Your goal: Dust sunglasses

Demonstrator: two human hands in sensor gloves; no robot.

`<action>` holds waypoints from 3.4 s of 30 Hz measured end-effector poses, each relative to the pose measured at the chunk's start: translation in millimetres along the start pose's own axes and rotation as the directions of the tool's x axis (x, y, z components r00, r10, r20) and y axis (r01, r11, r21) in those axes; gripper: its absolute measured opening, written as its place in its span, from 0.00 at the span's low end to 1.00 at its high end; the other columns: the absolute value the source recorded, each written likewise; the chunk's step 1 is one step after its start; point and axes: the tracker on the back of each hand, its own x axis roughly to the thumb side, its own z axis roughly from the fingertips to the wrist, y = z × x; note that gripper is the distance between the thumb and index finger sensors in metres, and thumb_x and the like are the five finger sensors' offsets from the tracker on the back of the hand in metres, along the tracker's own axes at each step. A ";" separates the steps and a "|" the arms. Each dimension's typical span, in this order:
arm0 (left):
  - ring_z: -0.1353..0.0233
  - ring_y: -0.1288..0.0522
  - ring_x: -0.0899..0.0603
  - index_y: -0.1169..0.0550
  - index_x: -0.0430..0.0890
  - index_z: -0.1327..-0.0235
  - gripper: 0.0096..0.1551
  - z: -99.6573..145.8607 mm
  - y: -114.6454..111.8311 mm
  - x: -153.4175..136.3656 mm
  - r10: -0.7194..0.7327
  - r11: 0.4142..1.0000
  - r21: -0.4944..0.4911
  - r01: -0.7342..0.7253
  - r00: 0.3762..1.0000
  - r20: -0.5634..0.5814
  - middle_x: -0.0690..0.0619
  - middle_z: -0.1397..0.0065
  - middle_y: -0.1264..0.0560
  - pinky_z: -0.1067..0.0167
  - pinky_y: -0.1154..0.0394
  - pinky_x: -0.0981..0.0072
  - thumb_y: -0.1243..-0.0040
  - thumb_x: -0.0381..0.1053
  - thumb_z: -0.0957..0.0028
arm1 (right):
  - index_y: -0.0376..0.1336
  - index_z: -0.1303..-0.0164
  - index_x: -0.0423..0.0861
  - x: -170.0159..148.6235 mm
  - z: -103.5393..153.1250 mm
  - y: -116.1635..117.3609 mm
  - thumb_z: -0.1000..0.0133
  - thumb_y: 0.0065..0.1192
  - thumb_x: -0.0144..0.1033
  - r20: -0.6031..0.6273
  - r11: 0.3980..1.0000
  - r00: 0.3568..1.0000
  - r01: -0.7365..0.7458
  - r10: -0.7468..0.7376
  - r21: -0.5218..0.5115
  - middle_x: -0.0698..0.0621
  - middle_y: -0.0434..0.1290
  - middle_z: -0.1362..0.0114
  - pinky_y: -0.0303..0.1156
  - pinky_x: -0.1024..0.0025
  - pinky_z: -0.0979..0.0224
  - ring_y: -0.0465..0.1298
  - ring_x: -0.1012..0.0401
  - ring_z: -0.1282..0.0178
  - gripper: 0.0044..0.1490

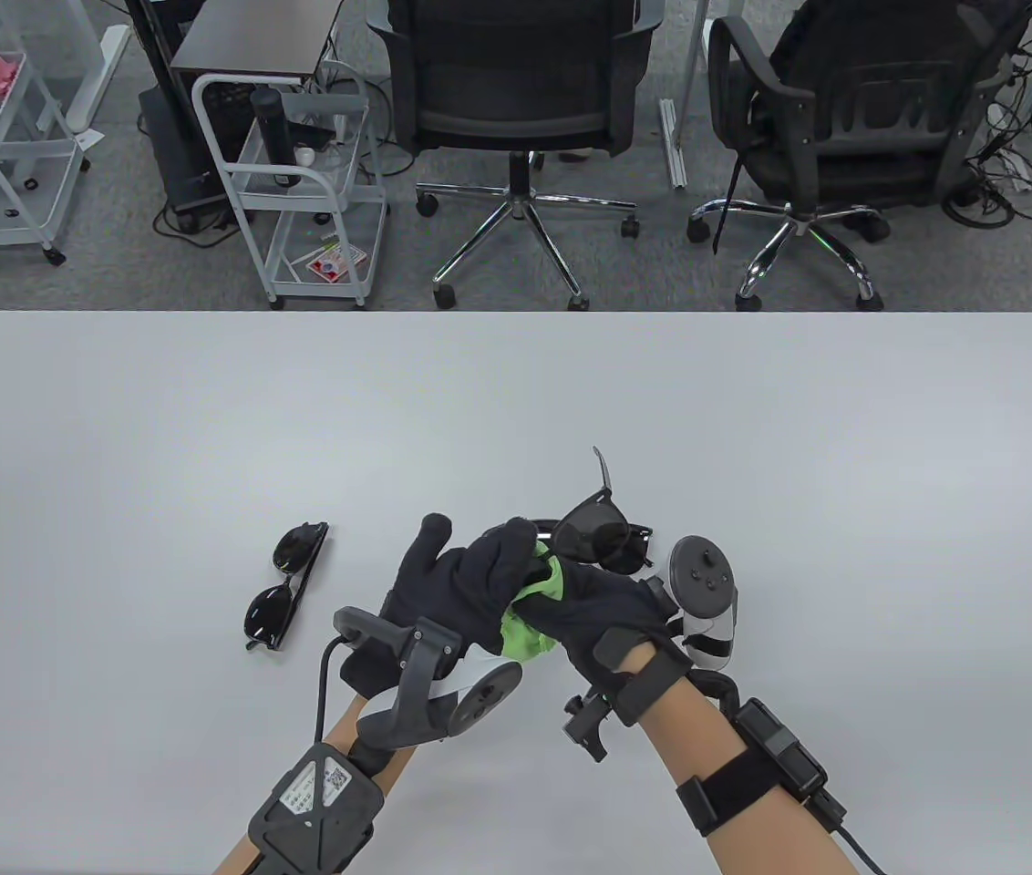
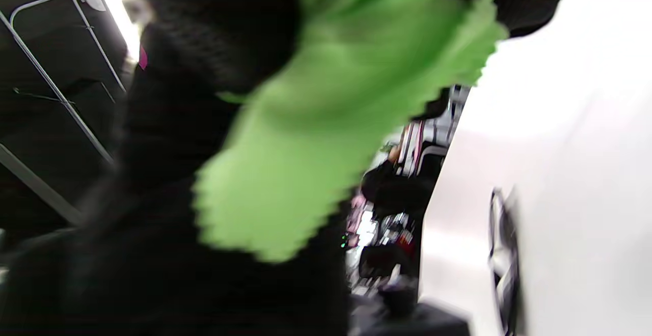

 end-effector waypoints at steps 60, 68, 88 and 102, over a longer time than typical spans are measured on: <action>0.25 0.20 0.50 0.41 0.58 0.27 0.57 0.8 -13.6 -59.9 0.187 0.964 -0.131 -0.230 0.943 -0.274 0.62 0.23 0.33 0.26 0.30 0.49 0.23 0.65 0.69 | 0.67 0.35 0.34 51.0 6.3 -18.7 0.46 0.63 0.43 0.272 0.865 0.822 -0.464 0.501 -0.189 0.38 0.79 0.35 0.68 0.34 0.35 0.81 0.41 0.39 0.36; 0.18 0.31 0.48 0.46 0.68 0.30 0.57 3.3 -33.3 -76.3 0.146 0.955 -0.232 -0.186 0.973 -0.177 0.70 0.20 0.41 0.22 0.34 0.49 0.23 0.57 0.67 | 0.64 0.30 0.36 77.9 14.4 -44.1 0.46 0.63 0.44 0.342 0.692 0.601 -0.621 0.722 -0.368 0.40 0.75 0.29 0.66 0.34 0.33 0.76 0.40 0.32 0.38; 0.13 0.40 0.50 0.44 0.73 0.30 0.58 4.2 -20.0 -39.3 -0.053 0.980 -0.181 0.080 0.987 0.150 0.71 0.18 0.45 0.19 0.41 0.46 0.22 0.65 0.72 | 0.76 0.45 0.39 60.5 -5.3 -5.7 0.50 0.68 0.43 0.333 0.745 0.858 -0.507 0.390 0.434 0.46 0.85 0.45 0.66 0.32 0.33 0.85 0.47 0.45 0.29; 0.25 0.21 0.59 0.34 0.72 0.36 0.52 0.5 -3.3 -15.6 0.070 0.995 -0.082 -0.057 0.983 0.169 0.72 0.26 0.29 0.20 0.36 0.49 0.25 0.75 0.79 | 0.76 0.49 0.36 52.7 -9.5 -14.8 0.50 0.66 0.43 0.280 0.757 0.853 -0.521 0.441 0.395 0.45 0.86 0.52 0.68 0.34 0.34 0.86 0.49 0.53 0.29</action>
